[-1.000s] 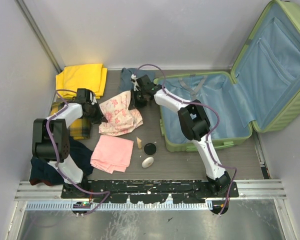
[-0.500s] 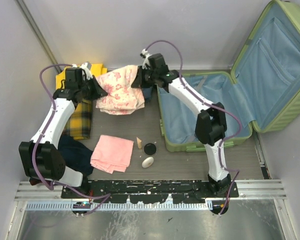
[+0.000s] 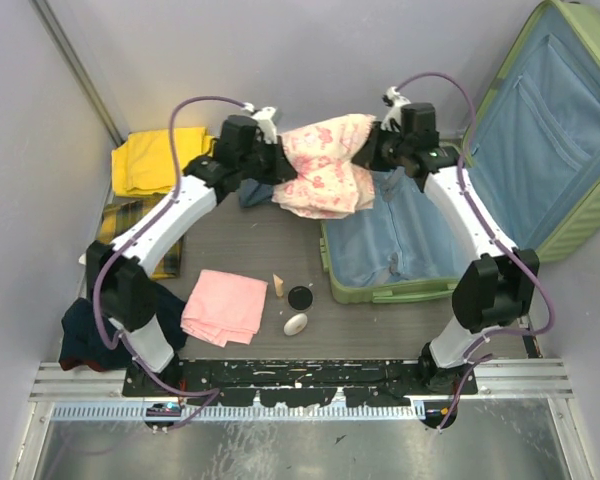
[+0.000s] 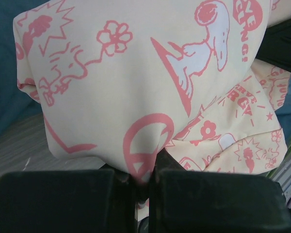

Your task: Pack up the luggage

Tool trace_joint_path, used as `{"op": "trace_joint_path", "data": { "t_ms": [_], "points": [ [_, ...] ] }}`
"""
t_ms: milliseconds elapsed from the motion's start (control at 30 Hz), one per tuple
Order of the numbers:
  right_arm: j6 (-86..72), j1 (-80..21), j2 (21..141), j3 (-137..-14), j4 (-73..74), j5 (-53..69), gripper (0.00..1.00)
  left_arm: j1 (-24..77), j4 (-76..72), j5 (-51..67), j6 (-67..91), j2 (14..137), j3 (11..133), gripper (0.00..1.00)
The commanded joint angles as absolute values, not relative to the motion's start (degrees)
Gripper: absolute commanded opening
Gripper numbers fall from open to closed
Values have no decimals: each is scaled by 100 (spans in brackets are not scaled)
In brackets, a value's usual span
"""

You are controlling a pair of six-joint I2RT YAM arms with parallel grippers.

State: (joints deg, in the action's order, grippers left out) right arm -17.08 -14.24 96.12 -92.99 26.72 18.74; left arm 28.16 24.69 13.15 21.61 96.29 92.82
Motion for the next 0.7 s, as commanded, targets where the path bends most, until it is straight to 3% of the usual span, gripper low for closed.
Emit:
{"op": "trace_joint_path", "data": {
  "t_ms": [0,267,533,567,667],
  "points": [
    [-1227,-644,8811,-8687,2548,1915,0,3439,1719,1200,2075,10313,9963,0],
    [-689,210,8828,-7962,2164,1880,0,4040,1838,860,2326,11820,11242,0],
    [-499,395,9524,-7746,1681,1881,0,4154,2133,598,2299,12339,11461,0],
    [-541,396,9614,-7733,1614,1942,0,4147,2249,549,2288,12386,11547,2],
    [-761,402,9922,-7700,1362,2058,1,4128,2587,536,2194,12481,11907,33]
  ]
}}
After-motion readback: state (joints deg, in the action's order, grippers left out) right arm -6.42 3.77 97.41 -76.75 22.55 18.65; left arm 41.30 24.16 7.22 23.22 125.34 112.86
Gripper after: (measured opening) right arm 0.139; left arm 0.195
